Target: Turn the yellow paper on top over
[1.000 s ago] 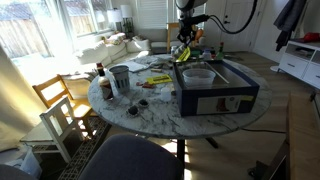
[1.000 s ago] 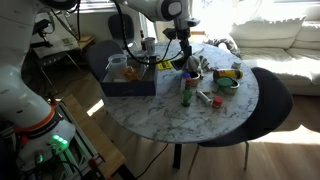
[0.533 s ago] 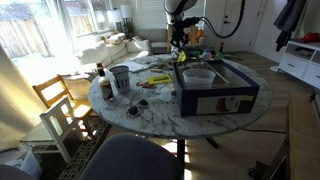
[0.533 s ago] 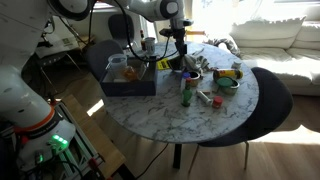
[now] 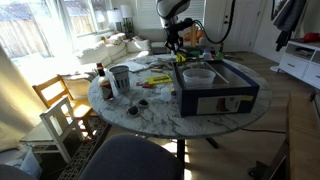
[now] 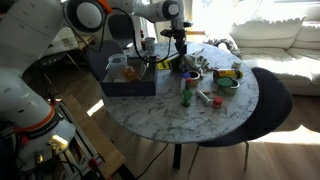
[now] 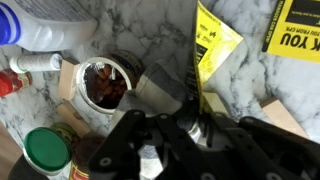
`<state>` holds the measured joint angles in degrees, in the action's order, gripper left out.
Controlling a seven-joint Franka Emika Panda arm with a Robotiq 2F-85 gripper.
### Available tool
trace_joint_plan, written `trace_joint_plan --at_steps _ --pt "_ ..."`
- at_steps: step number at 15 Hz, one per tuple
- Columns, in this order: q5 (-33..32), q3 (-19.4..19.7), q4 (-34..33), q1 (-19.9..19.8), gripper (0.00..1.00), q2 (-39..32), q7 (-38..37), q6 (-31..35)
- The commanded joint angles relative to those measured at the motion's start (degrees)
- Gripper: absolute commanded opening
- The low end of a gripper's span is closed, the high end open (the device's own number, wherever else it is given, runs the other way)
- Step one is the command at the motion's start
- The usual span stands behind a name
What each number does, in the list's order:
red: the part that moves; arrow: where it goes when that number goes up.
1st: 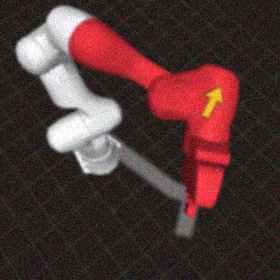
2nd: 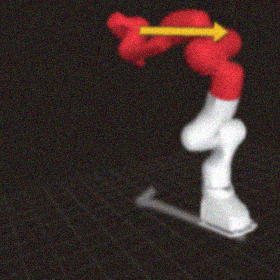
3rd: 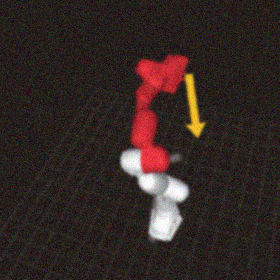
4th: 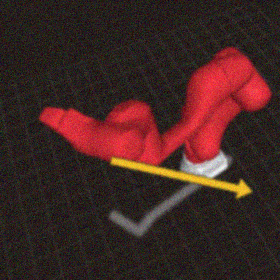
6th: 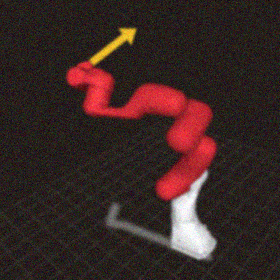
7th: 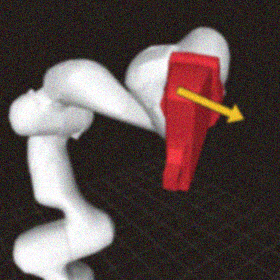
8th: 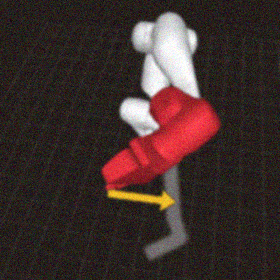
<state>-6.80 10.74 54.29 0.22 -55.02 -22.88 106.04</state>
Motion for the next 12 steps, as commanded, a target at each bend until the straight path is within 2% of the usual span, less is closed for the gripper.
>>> trace_joint_plan --at_steps 1,8,12 --pt "0.4 -0.4 -9.6 -1.5 0.01 -4.9 0.1 -8.9" --pt "-2.9 2.1 -15.4 -1.7 0.01 -5.4 2.3 -25.5" --pt "-3.8 3.2 -17.5 -1.8 0.01 -7.6 2.7 -27.9"
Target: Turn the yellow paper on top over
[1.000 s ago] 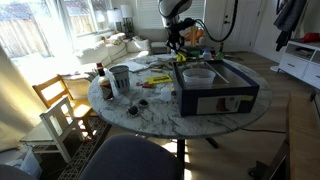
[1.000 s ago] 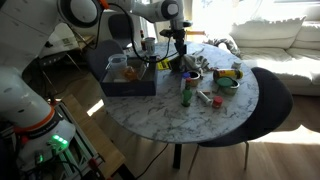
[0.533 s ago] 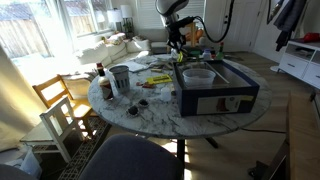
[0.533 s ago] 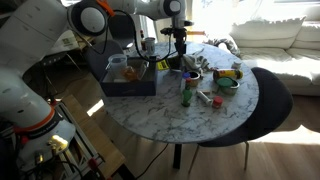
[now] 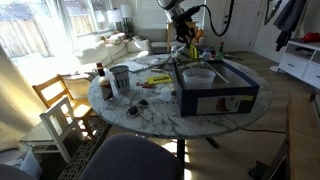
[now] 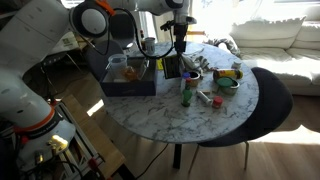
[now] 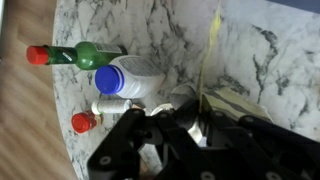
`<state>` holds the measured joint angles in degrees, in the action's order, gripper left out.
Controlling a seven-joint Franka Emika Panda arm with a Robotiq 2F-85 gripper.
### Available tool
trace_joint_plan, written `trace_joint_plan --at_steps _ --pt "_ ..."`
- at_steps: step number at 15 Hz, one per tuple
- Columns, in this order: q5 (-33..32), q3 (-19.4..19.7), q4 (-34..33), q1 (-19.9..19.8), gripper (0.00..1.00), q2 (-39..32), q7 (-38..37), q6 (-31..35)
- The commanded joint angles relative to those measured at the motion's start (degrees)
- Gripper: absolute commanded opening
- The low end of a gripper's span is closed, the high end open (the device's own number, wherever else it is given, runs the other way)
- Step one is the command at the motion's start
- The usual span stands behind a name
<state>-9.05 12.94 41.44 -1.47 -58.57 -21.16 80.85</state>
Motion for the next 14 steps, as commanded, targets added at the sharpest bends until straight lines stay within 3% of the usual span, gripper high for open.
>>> trace_joint_plan --at_steps 1,9,14 --pt "-1.7 1.1 -5.0 0.1 0.01 -5.0 0.8 -2.8" --pt "0.4 -0.1 -10.4 0.7 0.01 -11.5 -2.1 0.0" --pt "4.6 -2.7 -13.1 0.2 0.01 -12.6 -7.6 5.0"
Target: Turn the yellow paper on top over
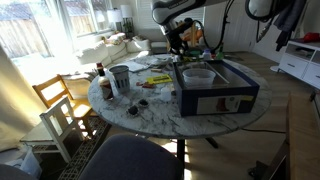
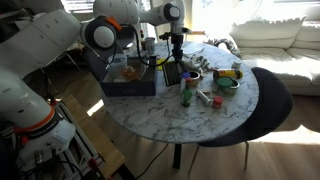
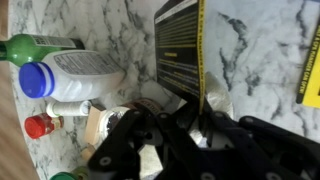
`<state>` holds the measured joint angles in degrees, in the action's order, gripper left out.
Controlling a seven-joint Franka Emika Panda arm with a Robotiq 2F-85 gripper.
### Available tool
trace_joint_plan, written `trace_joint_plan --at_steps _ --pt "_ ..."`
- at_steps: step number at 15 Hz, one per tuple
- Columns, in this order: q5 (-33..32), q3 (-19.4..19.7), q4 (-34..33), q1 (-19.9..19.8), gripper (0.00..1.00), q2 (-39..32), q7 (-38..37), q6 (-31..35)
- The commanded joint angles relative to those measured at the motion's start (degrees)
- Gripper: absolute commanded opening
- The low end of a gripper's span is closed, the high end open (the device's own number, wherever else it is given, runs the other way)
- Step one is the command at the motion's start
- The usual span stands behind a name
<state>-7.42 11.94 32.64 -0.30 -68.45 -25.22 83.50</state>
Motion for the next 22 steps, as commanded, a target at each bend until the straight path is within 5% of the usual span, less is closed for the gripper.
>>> trace_joint_plan --at_steps 1,4,5,10,15,22 --pt "4.4 -2.4 -4.4 -1.2 0.01 -2.8 -4.8 3.4" --pt "8.4 -4.7 -4.4 -2.0 0.01 -3.3 -7.2 7.6" --pt "9.9 -5.6 -4.3 -2.3 0.3 -3.5 -8.2 9.6" --pt "15.0 -8.8 -3.0 -3.6 0.59 -2.7 -8.4 16.0" --pt "18.3 -12.3 0.2 -6.3 0.96 2.7 -1.1 8.3" --pt "17.7 -12.0 2.6 -11.6 1.0 10.3 9.7 2.5"
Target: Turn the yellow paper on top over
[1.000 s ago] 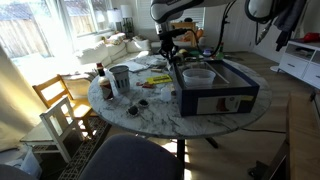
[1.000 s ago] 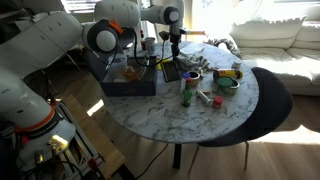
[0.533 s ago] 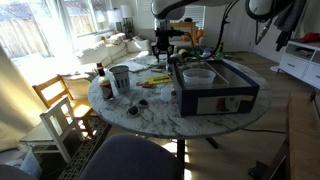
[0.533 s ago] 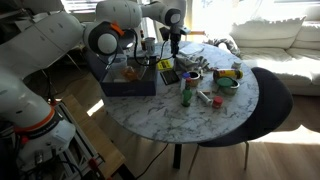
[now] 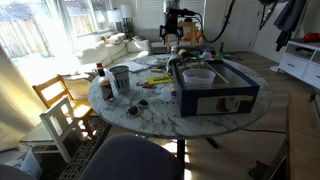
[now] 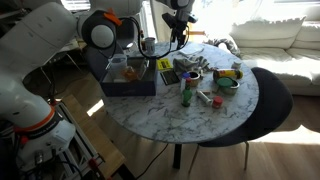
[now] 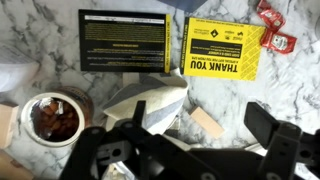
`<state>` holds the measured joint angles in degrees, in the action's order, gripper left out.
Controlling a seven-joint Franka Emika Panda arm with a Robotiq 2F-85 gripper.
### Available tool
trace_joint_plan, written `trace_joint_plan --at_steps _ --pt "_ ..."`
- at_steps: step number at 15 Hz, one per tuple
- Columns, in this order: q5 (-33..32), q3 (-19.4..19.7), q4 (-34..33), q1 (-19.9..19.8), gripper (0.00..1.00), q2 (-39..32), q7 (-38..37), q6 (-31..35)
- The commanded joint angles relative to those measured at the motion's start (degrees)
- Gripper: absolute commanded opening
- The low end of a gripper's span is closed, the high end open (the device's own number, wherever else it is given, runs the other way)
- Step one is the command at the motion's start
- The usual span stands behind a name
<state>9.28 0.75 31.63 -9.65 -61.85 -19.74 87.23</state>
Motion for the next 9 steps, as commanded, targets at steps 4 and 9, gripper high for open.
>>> trace_joint_plan --at_steps 4,9 --pt "1.8 -1.7 4.9 -4.7 1.0 6.4 10.6 -1.2" --pt "0.7 -0.8 2.0 -4.1 1.0 4.7 9.5 -0.7"
